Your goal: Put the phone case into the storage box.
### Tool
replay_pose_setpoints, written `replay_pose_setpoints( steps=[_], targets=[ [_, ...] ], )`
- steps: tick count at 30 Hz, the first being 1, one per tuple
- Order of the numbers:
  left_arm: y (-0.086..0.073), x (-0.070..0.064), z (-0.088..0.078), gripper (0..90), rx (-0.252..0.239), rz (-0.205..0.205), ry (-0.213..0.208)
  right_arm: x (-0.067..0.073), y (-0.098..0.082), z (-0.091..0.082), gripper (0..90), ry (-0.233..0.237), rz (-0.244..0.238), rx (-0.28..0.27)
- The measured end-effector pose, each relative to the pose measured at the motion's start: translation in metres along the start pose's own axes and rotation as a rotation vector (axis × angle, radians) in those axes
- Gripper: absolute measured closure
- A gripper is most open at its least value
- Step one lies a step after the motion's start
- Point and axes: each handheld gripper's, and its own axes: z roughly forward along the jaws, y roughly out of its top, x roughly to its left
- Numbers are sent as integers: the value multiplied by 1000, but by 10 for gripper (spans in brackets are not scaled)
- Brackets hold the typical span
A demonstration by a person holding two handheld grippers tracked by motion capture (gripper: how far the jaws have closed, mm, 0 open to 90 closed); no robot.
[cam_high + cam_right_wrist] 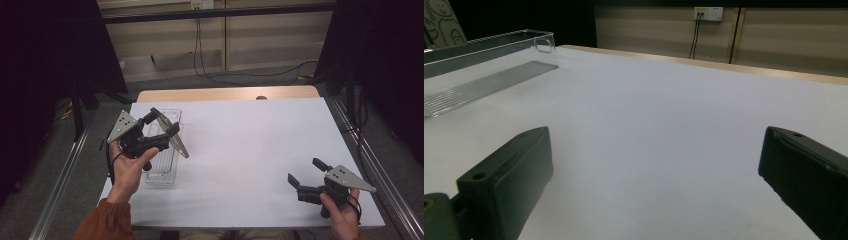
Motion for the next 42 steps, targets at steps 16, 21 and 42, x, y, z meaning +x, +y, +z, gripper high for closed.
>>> replay_pose_setpoints(
  steps=[16,21,42],
  targets=[
    [6,27,8,124,8,5,106,0,0,0,5,9,0,2],
    [5,36,12,124,14,3,133,0,0,0,5,11,0,5],
    [-1,68,45,124,58,3,234,0,-1,-1,4,20,-4,6]
  ],
)
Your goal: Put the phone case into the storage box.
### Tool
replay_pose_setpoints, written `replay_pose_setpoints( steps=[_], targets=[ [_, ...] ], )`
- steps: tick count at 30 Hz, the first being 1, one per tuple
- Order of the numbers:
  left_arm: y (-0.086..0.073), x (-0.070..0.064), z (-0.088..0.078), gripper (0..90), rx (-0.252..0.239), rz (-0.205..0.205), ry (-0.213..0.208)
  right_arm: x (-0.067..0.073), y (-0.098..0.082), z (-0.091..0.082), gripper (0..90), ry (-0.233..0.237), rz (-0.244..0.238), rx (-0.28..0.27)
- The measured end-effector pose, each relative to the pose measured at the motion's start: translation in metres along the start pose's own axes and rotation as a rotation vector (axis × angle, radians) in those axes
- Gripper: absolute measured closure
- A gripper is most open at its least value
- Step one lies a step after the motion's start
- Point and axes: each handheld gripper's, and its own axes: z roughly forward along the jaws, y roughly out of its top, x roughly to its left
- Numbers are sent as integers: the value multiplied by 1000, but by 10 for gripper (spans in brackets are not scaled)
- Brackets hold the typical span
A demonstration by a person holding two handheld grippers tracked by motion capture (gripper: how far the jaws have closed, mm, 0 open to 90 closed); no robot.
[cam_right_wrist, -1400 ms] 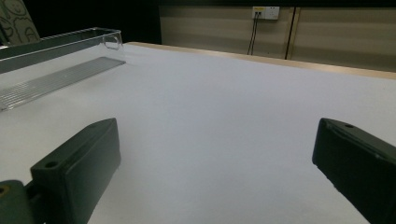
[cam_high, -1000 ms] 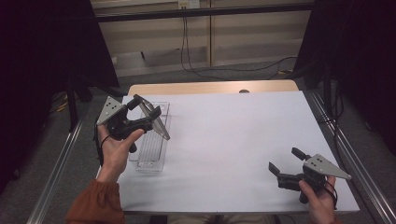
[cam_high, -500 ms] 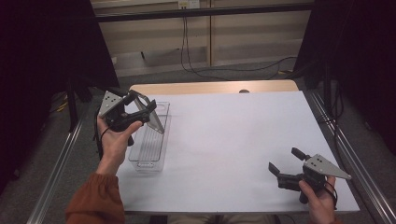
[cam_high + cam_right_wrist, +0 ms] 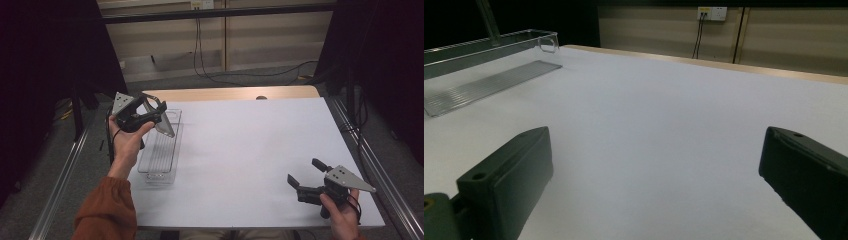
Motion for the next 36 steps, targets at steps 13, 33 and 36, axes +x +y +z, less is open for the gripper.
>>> replay_pose_setpoints(
  steps=[13,33,36],
  targets=[
    [-4,7,20,123,6,7,50,-1,-1,0,3,0,-6,0],
    [-11,9,51,123,25,2,89,1,-2,1,3,7,-13,8],
    [-12,9,56,123,22,-2,88,0,-2,1,4,8,-9,8]
  ],
)
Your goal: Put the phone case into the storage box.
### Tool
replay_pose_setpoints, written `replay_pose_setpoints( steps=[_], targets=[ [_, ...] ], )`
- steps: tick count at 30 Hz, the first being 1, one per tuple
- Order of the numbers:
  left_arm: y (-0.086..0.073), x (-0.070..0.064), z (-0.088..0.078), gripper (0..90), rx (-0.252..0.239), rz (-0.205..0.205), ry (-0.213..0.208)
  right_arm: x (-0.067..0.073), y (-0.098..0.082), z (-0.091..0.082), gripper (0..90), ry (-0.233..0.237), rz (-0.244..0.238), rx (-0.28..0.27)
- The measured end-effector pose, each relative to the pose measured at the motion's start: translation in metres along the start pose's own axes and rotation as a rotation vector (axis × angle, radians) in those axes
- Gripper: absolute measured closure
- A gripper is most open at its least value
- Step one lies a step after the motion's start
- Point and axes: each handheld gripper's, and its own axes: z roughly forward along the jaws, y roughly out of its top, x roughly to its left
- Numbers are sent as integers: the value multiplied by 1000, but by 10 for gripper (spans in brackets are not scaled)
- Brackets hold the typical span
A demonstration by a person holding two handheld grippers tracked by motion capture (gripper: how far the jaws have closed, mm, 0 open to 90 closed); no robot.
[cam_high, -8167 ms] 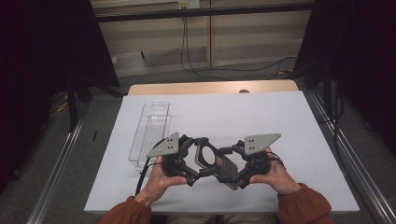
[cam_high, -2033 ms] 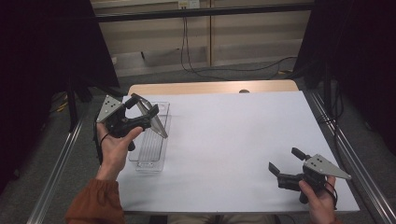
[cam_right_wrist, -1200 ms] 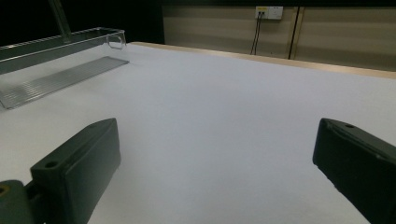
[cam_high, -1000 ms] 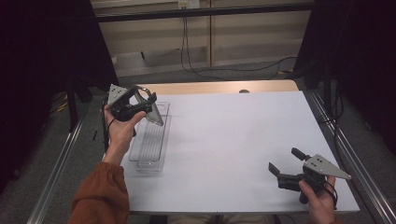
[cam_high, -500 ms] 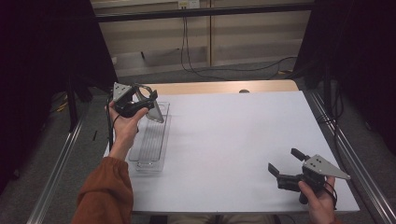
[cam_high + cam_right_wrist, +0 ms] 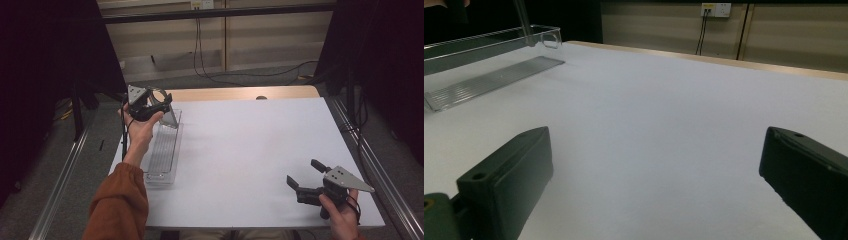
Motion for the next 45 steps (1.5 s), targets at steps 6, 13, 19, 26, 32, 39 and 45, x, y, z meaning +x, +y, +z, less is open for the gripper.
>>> replay_pose_setpoints(
  steps=[6,13,19,26,32,39,45],
  targets=[
    [-3,2,7,123,18,8,22,0,0,-1,4,1,5,0],
    [-10,3,16,122,31,6,22,0,-1,-1,5,5,1,2],
    [-14,6,22,122,42,6,33,0,-1,-1,5,7,5,8],
    [-19,7,28,122,49,-3,36,0,-2,-1,5,11,3,9],
    [-22,6,32,122,58,0,33,0,-2,-1,5,13,0,13],
    [-24,9,34,121,57,-7,44,0,-3,-1,5,13,3,13],
    [-26,11,36,121,54,2,52,0,-2,-1,5,12,6,16]
  ],
)
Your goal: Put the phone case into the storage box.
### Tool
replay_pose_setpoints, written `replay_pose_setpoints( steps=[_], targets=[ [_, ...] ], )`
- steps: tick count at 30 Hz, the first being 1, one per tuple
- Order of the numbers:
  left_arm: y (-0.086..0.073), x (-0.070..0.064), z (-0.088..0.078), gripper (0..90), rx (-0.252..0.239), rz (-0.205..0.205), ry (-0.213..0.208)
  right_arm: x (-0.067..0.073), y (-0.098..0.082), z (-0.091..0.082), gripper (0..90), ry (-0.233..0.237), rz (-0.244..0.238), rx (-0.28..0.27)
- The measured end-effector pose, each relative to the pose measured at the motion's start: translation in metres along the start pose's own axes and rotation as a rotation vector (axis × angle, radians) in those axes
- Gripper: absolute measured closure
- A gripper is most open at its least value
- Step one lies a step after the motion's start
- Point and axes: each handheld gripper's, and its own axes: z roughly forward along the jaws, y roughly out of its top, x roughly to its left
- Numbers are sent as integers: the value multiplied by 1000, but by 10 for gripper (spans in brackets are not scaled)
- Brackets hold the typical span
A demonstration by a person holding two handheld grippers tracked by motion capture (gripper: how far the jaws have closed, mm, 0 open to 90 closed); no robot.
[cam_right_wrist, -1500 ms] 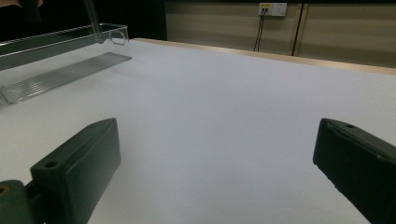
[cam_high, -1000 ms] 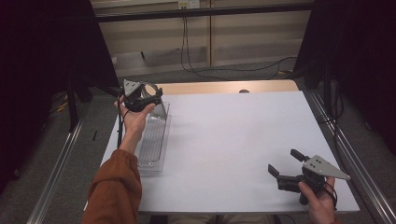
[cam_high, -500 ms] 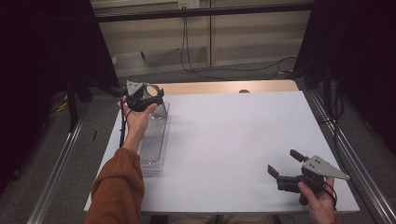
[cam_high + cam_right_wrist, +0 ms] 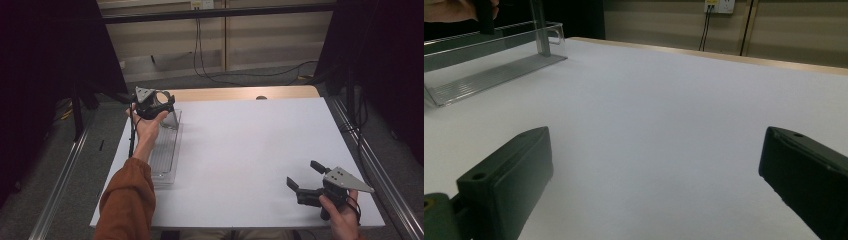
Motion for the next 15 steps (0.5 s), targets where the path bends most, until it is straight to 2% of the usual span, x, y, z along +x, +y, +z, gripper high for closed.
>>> replay_pose_setpoints(
  steps=[7,13,15],
  targets=[
    [0,1,2,119,-1,-8,-3,0,0,0,5,0,-1,-3],
    [2,-1,4,112,21,-5,9,0,0,0,5,3,2,-1],
    [2,0,6,109,26,-14,-6,0,0,0,5,2,4,-1]
  ],
)
